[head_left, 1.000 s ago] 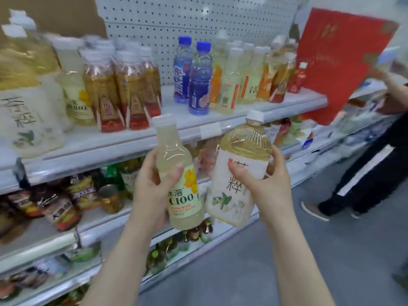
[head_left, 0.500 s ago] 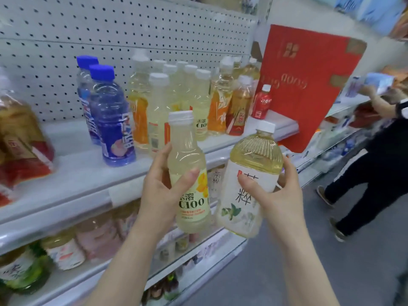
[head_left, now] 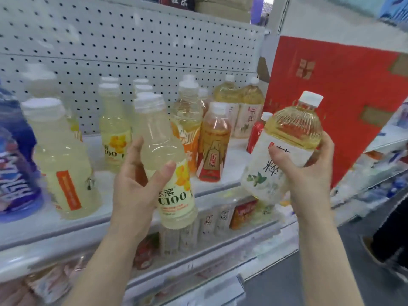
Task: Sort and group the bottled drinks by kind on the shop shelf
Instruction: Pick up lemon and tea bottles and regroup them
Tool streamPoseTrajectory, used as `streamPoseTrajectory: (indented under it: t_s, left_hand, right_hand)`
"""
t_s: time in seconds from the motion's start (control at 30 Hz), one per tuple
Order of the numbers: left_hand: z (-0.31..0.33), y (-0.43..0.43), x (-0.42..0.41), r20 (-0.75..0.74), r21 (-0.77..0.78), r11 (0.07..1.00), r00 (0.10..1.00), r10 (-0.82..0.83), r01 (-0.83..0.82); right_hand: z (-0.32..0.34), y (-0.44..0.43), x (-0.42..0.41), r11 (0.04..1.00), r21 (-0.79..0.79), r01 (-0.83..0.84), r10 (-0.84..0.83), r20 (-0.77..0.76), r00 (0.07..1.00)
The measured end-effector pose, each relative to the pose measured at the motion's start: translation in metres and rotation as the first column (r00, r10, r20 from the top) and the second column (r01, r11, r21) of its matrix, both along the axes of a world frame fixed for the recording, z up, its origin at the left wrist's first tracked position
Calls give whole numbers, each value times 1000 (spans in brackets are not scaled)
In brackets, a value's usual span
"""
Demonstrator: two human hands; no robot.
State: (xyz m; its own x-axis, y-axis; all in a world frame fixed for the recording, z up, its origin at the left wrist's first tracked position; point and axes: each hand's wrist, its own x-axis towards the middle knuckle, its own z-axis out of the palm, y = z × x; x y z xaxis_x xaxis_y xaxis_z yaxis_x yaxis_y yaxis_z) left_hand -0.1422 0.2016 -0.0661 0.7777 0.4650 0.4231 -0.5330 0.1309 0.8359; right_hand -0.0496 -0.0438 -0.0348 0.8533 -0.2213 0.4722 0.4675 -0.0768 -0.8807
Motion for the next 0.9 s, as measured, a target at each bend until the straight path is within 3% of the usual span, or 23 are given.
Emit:
streamPoseTrajectory:
  t_s: [0.23,0.37,0.53,0.83,0.9]
  left_hand:
    - [3,-46,29,-21,-75,962,965,262,-262]
    - [-4,-61,30,-36,-78,924,927,373,-375]
    - [-7,-61,34,-82,-39,897,896,436,-440]
    - [-6,-61,34,-40,-28,882,882,469,-471]
    - [-8,-61,31,-22,-26,877,878,479,-479]
  right_hand:
    - [-5,11,121,939,-115,-323,326,5,945]
    - [-17,28,154,902,-152,-403,407,-10,913]
    - [-16,47,184,893,-328,-308,325,0,946]
    - [10,68,220,828,-452,-332,286,-168,943]
    - [13,65,217,792,-538,-289,250,-145,957]
